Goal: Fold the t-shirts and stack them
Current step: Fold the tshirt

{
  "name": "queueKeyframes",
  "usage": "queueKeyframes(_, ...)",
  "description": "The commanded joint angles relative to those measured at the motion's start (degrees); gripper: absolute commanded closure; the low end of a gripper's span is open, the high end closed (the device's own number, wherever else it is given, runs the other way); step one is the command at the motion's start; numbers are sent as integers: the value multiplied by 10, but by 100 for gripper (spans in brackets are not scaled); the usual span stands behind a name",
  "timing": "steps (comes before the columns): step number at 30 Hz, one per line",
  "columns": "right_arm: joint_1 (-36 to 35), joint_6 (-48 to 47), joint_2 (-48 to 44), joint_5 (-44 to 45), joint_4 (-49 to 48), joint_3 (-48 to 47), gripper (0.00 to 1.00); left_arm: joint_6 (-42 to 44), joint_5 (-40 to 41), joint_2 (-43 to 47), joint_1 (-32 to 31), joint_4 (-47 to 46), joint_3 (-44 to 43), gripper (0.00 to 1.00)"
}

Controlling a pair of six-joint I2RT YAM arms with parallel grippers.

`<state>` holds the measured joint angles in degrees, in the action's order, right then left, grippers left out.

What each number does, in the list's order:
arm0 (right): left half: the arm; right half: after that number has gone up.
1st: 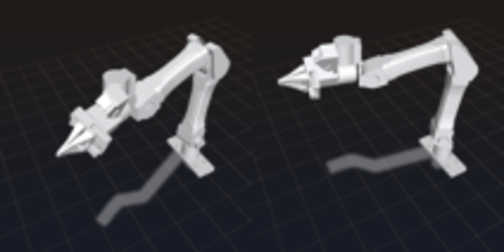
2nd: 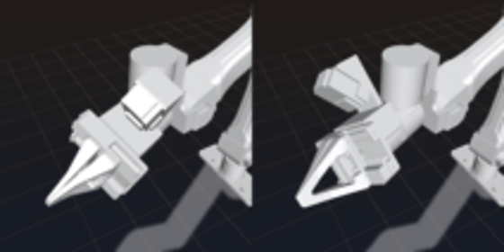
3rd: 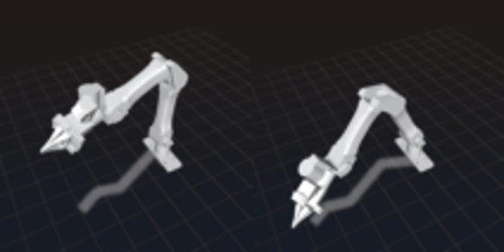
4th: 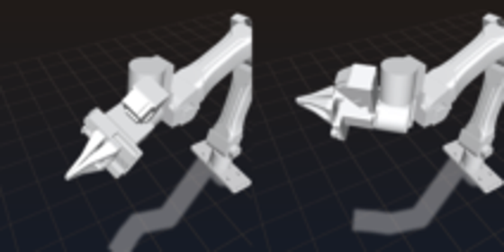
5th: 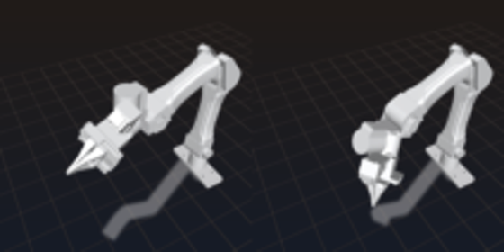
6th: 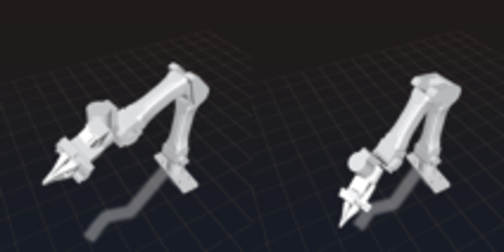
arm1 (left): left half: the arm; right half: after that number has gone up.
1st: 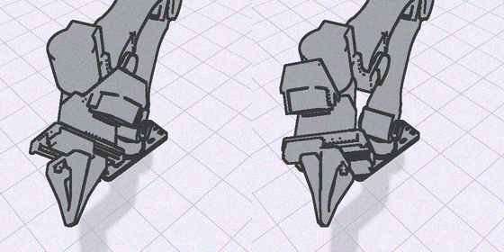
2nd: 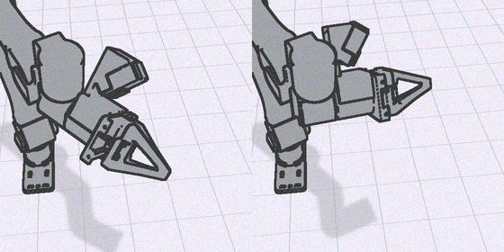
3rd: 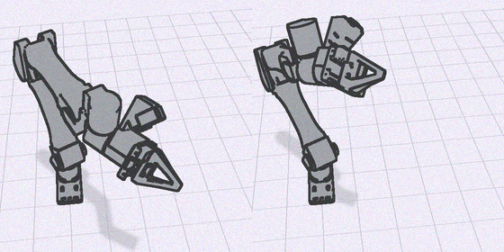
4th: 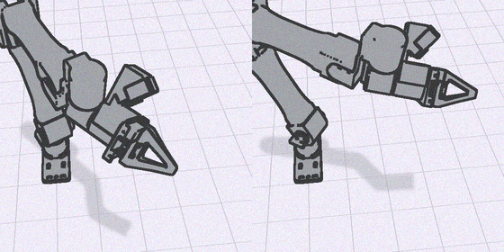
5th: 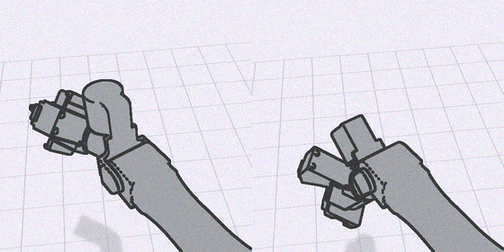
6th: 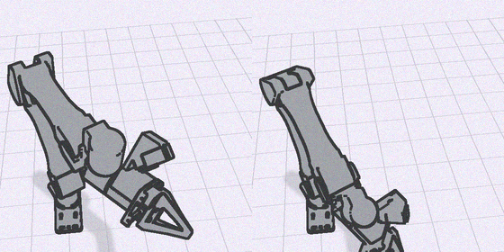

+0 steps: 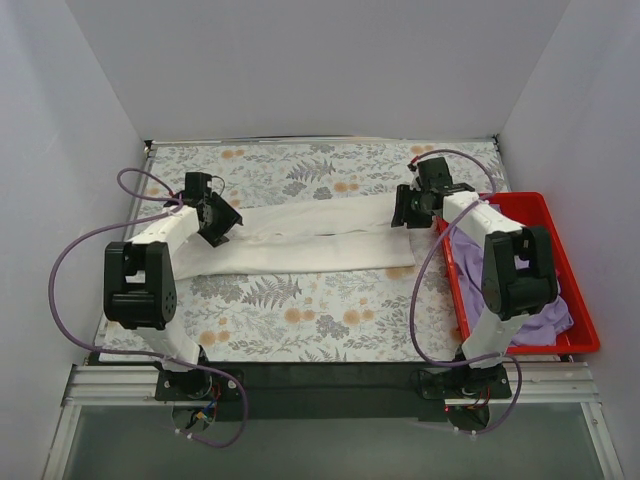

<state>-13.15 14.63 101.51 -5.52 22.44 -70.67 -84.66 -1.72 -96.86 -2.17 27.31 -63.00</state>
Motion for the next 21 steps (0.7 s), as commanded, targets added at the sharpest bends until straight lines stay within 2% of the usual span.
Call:
queueKeyframes(1, 1, -2, -48, -13, -9, 29, 53, -15, -3, -3, -5, -17, -1, 50)
queueKeyframes(4, 1, -2, -64, -12, -9, 43, 53, -18, 0, -10, -8, -25, 2, 58)
queueKeyframes(7, 1, -2, -74, -13, -10, 53, 53, -19, -1, -12, -11, -27, 2, 76)
queueKeyframes(8, 1, -3, -76, -12, -9, 56, 53, -22, -1, -10, -12, -27, 3, 88)
queueKeyframes(10, 1, -4, -79, -12, -10, 57, 53, -27, -2, -3, -13, -25, 9, 100)
queueKeyframes(21, 1, -8, -85, -20, -10, 62, 53, -121, -7, 123, -16, -13, 77, 100)
